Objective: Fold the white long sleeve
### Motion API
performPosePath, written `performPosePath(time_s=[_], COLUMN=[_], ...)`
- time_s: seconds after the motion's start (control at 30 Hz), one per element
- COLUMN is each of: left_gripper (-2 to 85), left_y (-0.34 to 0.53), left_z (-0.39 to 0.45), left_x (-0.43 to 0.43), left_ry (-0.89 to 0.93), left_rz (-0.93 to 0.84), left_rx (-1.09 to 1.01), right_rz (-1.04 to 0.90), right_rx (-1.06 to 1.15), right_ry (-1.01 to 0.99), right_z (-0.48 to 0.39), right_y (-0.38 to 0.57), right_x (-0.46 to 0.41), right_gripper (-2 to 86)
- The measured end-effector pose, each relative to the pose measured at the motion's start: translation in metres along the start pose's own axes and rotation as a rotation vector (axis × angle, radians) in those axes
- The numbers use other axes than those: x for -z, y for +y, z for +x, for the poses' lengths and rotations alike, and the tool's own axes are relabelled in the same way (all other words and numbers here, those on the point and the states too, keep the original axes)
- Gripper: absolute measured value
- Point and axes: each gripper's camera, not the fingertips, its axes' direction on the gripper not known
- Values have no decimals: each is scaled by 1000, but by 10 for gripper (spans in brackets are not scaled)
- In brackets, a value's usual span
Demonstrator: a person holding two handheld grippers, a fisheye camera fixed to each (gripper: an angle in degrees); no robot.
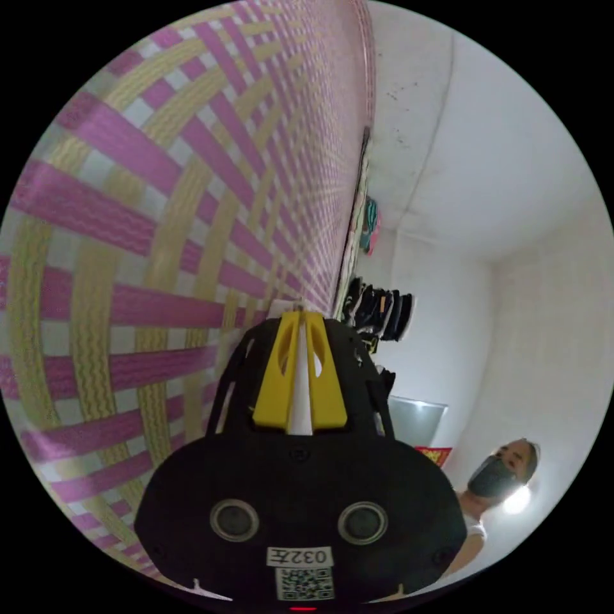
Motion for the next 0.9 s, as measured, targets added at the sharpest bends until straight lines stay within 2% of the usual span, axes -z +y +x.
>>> performPosePath(time_s=[0.07, 0.13, 0.27, 0.37, 0.5, 0.53, 0.67, 0.83, 0.9], left_gripper=[-5, 5, 40, 44, 48, 46, 16, -13, -13], left_y=[25, 50, 123, 172, 208, 214, 234, 304, 342], left_z=[19, 35, 62, 61, 59, 59, 67, 81, 76], left_x=[19, 28, 23, 4, -31, -40, -39, -27, -34], left_ry=[-40, -105, -259, -301, -384, -414, -380, -284, -298], left_rz=[130, 140, 36, -55, -136, -135, -92, -123, -162], left_rx=[-94, -141, -292, -334, -342, -339, -306, -318, -302], right_rz=[79, 128, 18, -94, -134, -154, -281, -276, -314], right_rx=[65, 137, 330, 370, 418, 429, 484, 508, 491], right_ry=[11, 40, -14, -17, -19, 35, 233, 179, 143], right_z=[-21, -41, -63, -62, -76, -84, -122, -195, -205], right_y=[20, 44, 115, 163, 201, 206, 216, 247, 266], right_x=[9, 24, 20, -3, -30, -42, -77, -34, -21], right_gripper=[49, 73, 98, 109, 110, 98, 34, -2, -7])
